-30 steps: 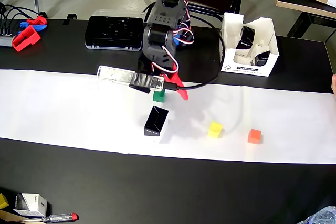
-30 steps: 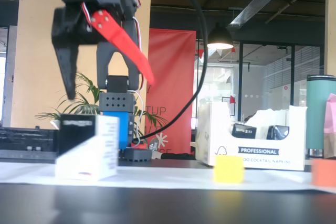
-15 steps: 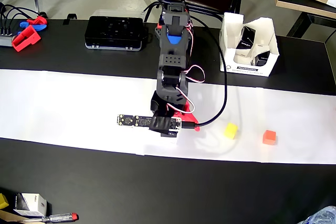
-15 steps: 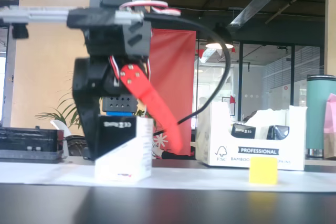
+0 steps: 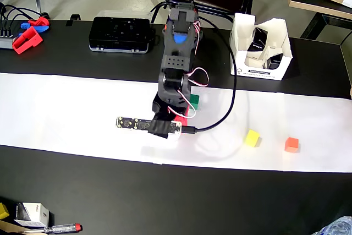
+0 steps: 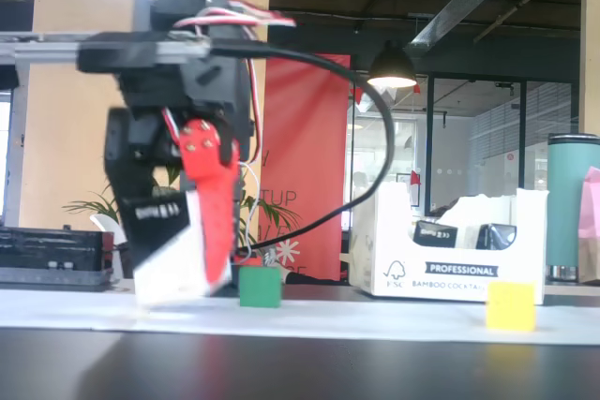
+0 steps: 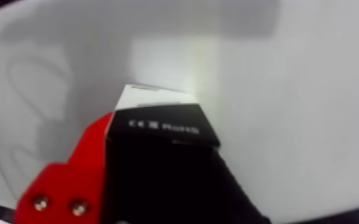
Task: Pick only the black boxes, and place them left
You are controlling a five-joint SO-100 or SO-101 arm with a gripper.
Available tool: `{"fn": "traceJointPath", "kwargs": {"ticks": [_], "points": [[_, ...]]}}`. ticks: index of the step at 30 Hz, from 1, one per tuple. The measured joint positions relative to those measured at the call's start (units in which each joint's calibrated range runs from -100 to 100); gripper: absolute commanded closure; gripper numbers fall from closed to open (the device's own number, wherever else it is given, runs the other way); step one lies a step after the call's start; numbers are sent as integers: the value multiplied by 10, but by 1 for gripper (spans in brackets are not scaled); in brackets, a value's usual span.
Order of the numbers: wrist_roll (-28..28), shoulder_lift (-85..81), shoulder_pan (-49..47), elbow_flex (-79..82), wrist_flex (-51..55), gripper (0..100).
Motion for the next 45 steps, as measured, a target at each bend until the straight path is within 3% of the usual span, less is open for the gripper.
{"fn": "traceJointPath", "kwargs": {"ticks": [7, 14, 21, 28, 35, 40, 42, 45], "points": [[-13, -349, -44, 289, -1, 90], [-126, -607, -285, 366, 0, 90], [-225, -663, -538, 366, 1, 90], [-279, -663, -724, 419, 1, 90], [-305, -663, -767, 605, -7, 90], [-307, -646, -767, 629, -16, 89], [-306, -641, -767, 629, -25, 81], [-306, -641, -767, 633, -32, 58]]}}
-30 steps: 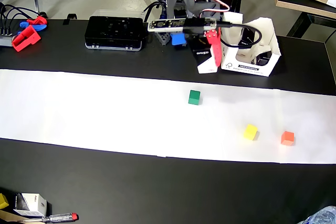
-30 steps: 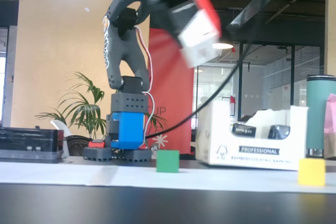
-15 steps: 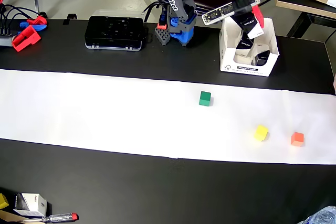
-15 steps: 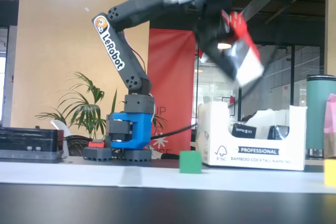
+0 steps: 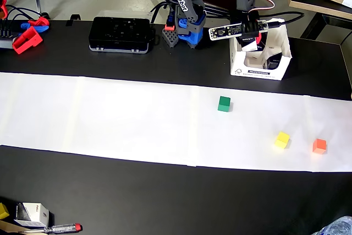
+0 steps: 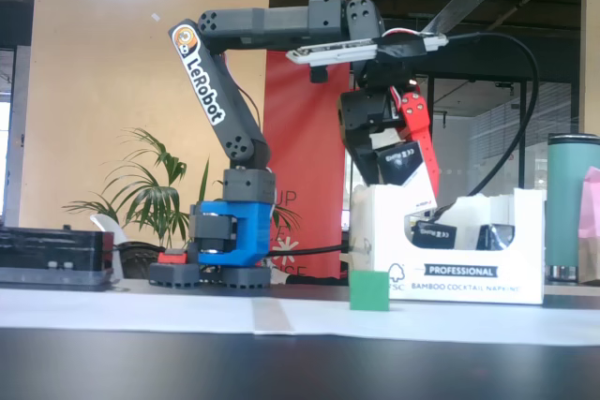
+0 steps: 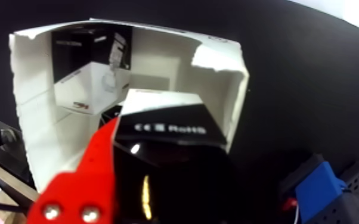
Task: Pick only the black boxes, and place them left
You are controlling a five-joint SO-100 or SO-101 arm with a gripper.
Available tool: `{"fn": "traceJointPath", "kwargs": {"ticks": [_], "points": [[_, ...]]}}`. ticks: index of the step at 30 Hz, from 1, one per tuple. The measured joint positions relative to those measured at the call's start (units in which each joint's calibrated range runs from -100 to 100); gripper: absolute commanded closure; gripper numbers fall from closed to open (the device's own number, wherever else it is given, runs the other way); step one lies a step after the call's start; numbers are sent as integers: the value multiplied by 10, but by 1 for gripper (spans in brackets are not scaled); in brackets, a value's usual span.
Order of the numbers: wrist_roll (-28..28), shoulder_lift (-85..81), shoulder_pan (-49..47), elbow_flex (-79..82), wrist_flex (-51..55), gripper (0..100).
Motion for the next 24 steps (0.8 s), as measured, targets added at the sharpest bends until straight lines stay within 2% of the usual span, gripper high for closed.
{"fn": "traceJointPath", "kwargs": {"ticks": [2, 5, 8, 14, 20, 22, 24], "points": [[2, 0, 0, 0, 6, 49], [9, 0, 0, 0, 26, 48], [44, -7, 3, 0, 48, 48], [144, -153, 46, 0, 87, 48], [331, -338, 223, 0, 88, 48], [360, -407, 281, 0, 88, 49], [371, -468, 347, 0, 88, 59]]}}
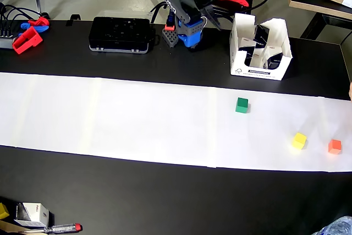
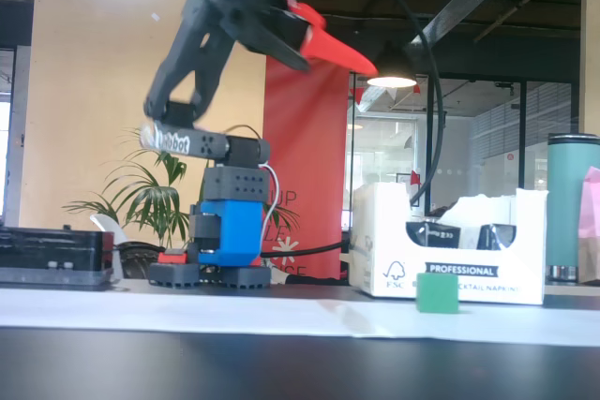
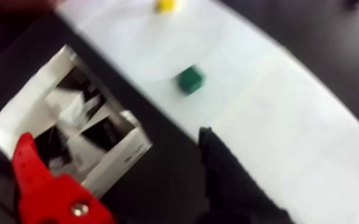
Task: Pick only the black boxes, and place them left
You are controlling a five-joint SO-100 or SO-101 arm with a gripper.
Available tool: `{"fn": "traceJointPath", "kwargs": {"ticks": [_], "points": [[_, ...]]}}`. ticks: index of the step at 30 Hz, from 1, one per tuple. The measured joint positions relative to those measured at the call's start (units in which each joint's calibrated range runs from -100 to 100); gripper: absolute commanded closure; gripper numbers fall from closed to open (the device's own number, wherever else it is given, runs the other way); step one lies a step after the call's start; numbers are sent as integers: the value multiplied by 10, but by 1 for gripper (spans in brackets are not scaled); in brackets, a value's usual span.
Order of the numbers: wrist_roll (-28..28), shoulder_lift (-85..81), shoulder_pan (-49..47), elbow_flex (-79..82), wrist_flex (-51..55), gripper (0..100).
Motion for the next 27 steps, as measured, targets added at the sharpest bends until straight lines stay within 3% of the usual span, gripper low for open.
{"fn": "traceJointPath", "kwargs": {"ticks": [4, 7, 16, 27], "points": [[4, -75, 118, 20, -8, 88], [4, -122, 179, 77, -78, 100], [4, -161, 333, 303, -432, 100], [4, -156, 435, 623, -475, 100]]}}
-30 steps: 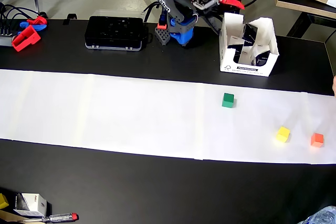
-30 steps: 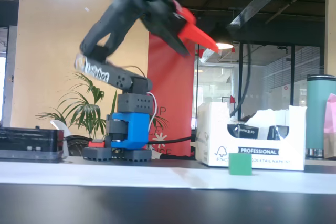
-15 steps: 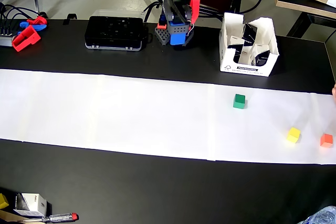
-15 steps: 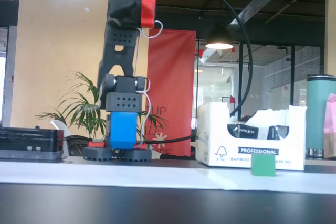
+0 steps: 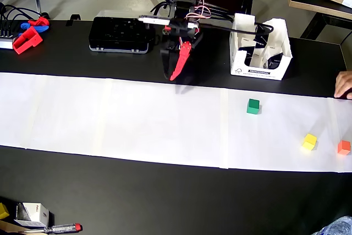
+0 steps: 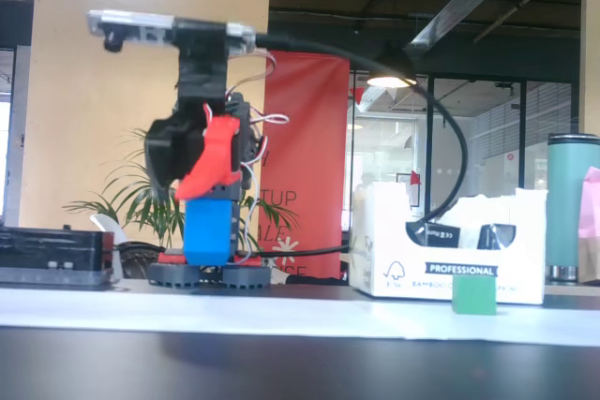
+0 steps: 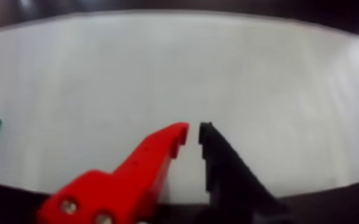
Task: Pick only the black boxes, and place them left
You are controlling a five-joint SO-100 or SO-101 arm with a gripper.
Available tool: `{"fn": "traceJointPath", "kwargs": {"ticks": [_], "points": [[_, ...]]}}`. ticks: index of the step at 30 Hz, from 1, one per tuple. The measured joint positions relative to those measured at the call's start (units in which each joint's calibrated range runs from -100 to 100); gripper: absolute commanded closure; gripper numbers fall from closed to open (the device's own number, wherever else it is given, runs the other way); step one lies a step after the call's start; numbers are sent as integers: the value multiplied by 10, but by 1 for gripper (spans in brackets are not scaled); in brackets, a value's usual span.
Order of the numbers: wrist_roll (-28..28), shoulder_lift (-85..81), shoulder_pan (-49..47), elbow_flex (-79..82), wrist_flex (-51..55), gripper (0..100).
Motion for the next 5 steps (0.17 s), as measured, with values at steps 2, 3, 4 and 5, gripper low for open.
{"fn": "traceJointPath", "kwargs": {"ticks": [2, 3, 4, 5], "points": [[0, 2, 0, 13, 4, 100], [0, 2, -1, 15, 17, 100], [0, 2, -8, 15, 40, 100], [0, 2, -15, 15, 67, 100]]}}
